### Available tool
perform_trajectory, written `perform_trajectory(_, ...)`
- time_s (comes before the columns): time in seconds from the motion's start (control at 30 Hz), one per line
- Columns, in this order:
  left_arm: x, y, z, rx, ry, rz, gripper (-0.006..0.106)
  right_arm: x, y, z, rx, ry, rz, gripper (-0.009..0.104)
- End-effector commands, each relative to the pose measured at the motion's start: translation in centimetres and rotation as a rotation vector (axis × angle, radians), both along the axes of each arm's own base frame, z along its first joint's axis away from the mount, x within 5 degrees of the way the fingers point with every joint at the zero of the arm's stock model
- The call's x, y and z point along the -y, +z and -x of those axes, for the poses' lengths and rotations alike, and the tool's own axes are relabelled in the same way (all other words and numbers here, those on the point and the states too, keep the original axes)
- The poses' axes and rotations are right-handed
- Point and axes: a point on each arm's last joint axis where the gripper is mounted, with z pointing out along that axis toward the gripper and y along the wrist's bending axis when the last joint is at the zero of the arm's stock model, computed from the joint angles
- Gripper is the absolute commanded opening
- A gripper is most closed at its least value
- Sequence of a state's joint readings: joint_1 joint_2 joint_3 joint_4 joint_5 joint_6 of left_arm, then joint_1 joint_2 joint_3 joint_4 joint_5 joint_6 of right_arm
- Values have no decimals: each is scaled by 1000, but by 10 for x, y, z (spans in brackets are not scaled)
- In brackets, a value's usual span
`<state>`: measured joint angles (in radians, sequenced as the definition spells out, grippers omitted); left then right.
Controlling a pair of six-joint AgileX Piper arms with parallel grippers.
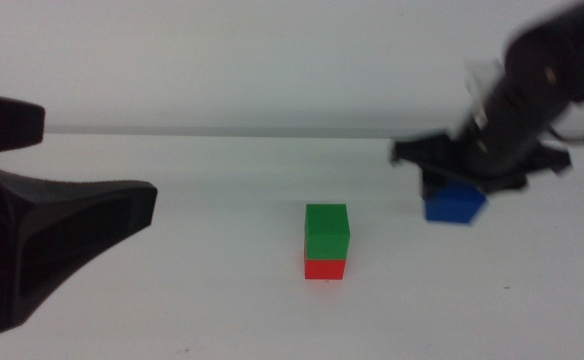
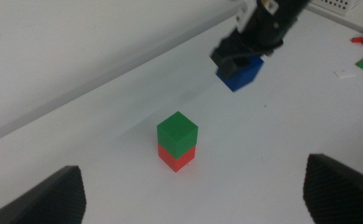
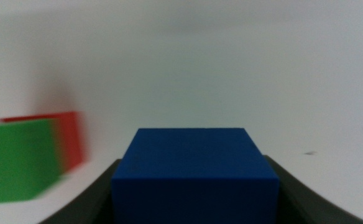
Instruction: Stack red cubes first, then green, then blue cubes in a specific spot.
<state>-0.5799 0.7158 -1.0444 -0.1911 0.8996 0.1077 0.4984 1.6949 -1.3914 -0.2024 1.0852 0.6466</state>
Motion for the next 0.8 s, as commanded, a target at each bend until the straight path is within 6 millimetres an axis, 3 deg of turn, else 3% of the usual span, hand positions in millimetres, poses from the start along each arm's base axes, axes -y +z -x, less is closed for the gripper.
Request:
perform_trajectory(0.0,-1,0,0,9,6,6,94,-25,17,-1,-3,8,17,8)
perform_trajectory(0.17,-1,0,0,9,6,6,94,-74,25,-5,-1,36,11,8)
perform_trajectory(0.27,0,0,0,8,5,7,94,-92,21,-8,-9,36,10,8)
perform_trajectory(0.77,0,0,0,8,5,9,94,-115,-17,-11,-87,22,56,8)
